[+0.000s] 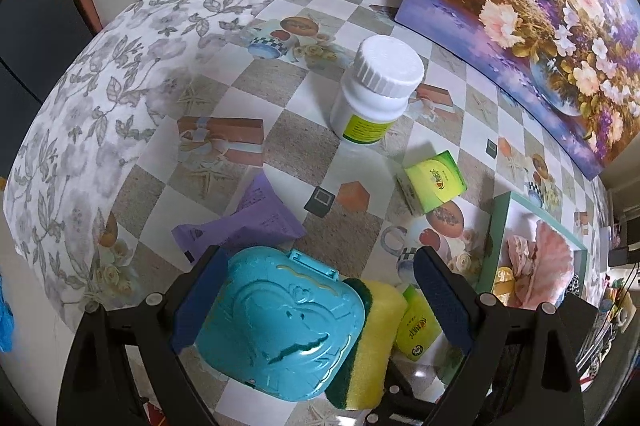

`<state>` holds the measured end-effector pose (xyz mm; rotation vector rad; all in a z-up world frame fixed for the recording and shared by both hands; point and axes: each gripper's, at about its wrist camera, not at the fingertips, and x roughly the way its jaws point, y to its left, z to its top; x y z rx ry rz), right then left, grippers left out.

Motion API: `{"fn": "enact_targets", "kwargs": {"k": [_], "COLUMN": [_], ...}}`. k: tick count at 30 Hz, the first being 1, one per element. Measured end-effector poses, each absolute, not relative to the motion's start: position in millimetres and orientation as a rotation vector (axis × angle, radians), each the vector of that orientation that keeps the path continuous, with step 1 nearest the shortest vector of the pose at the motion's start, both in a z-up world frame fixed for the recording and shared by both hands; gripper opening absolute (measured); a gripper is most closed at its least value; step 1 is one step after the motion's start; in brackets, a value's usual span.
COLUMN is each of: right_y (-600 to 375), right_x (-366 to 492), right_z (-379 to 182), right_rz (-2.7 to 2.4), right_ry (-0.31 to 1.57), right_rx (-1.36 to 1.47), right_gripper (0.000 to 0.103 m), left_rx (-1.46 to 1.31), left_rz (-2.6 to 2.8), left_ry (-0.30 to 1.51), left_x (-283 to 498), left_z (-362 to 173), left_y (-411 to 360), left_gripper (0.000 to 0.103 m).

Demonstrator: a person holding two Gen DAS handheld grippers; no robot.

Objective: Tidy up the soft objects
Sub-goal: 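Move the left gripper to the yellow sponge while the right gripper approaches the green tissue pack, then grasp the yellow-green sponge with the left gripper while the right gripper grasps the green tissue pack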

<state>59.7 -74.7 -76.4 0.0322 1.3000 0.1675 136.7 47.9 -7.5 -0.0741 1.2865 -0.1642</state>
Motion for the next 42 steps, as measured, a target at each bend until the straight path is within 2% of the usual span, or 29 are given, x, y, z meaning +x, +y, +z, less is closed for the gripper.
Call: {"fn": "enact_targets", "kwargs": {"k": [4,5,22,36,38,40,42], "right_y": [-76,-77,-112,-164,-175,-185,-196], "right_x": [60,60,44,20,13,8,3], "right_z": [-77,-76,-52,-1,7,13,18], "right_rz": [0.162,0.163,0.133,-0.031,-0.056,-0.078,-0.098], "right_ry": [1.288,1.281,1.246,1.157,1.139,1.124,1.108], "right_rx": [0.047,0.048,0.144,0.249,0.271,0.281,0.296], "right_gripper": [0.070,0.065,0.063,0.063,0.063,0.063,0.063], "left_rx": [-0.071,-0.071,-0.061,-0.006,0.021,0.040,0.052], "left_rz": [-0.163,-0.163,-0.199,-0.275,-0.290,-0.307,-0.319], "left_ry": [1.286,1.285,1.281,1.263,1.260,1.262,1.271], "left_x": [137,137,130,124,121,119,118], "left_z": [-7,-7,-2,4,5,4,1], "left_y": [48,48,39,21,15,10,6], "left_gripper": [0.094,0.094,0.094,0.093,0.091,0.082,0.079]}}
